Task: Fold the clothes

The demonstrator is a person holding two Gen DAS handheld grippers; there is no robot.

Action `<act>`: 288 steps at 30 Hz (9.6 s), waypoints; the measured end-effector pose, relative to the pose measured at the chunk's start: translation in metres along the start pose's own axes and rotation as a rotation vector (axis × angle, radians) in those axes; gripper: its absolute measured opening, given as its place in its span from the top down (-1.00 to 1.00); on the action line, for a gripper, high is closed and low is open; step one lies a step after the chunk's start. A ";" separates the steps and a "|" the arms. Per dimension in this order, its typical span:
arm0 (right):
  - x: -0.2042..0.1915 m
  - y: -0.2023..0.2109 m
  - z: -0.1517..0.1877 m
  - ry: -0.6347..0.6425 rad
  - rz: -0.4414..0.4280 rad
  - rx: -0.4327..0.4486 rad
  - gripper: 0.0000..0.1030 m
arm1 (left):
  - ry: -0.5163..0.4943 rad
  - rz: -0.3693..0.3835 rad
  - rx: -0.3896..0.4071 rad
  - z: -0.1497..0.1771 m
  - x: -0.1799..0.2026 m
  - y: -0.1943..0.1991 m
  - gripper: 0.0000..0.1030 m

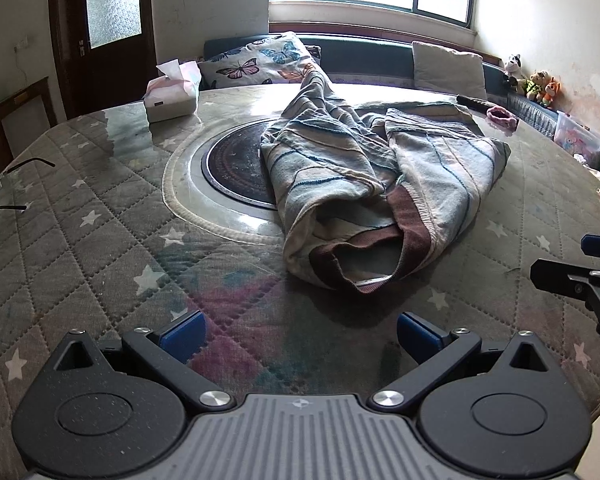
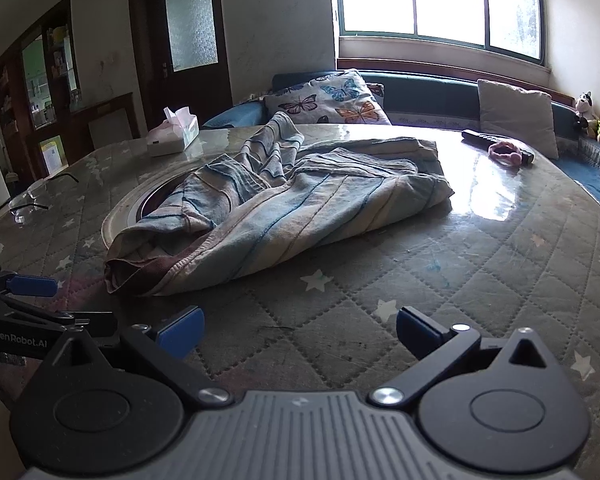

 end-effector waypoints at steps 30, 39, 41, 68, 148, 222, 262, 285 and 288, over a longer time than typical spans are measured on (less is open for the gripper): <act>0.009 -0.044 -0.050 0.030 -0.012 -0.002 -1.00 | -0.095 0.025 0.080 -0.067 0.006 -0.028 -0.81; 0.018 -0.085 -0.083 0.028 0.025 -0.017 -0.86 | -0.113 0.097 0.071 -0.089 0.018 -0.057 -0.58; 0.017 -0.096 -0.088 0.034 0.025 -0.023 -0.81 | -0.126 0.116 0.069 -0.093 0.022 -0.064 -0.56; 0.013 -0.206 -0.100 0.107 0.050 -0.163 0.71 | -0.209 0.229 -0.009 -0.096 0.042 -0.127 0.43; 0.142 -0.025 -0.038 -0.198 0.151 -0.067 0.94 | 0.106 -0.090 0.064 -0.068 -0.106 -0.005 -0.18; 0.163 -0.216 -0.131 -0.077 0.122 -0.140 0.24 | -0.080 -0.112 0.000 -0.174 -0.084 -0.206 -0.15; 0.158 -0.273 -0.160 -0.046 0.115 -0.105 0.70 | -0.164 -0.115 0.059 -0.184 -0.091 -0.211 0.26; 0.016 -0.098 -0.071 0.278 -0.187 -0.181 0.38 | -0.286 0.087 0.061 -0.095 0.010 -0.092 -0.35; 0.006 -0.089 -0.055 0.296 -0.182 -0.177 0.35 | -0.306 0.108 0.067 -0.080 0.022 -0.081 -0.38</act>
Point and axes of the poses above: each gripper's, at about its wrist camera, not at the fingertips, and y roughly against the way its jaws point, x to its right, z to its underside, the point moved 7 cm from there along -y, roughly the way its jaws point, and after that the axes turned 9 degrees about x, right-handed, at the moved point
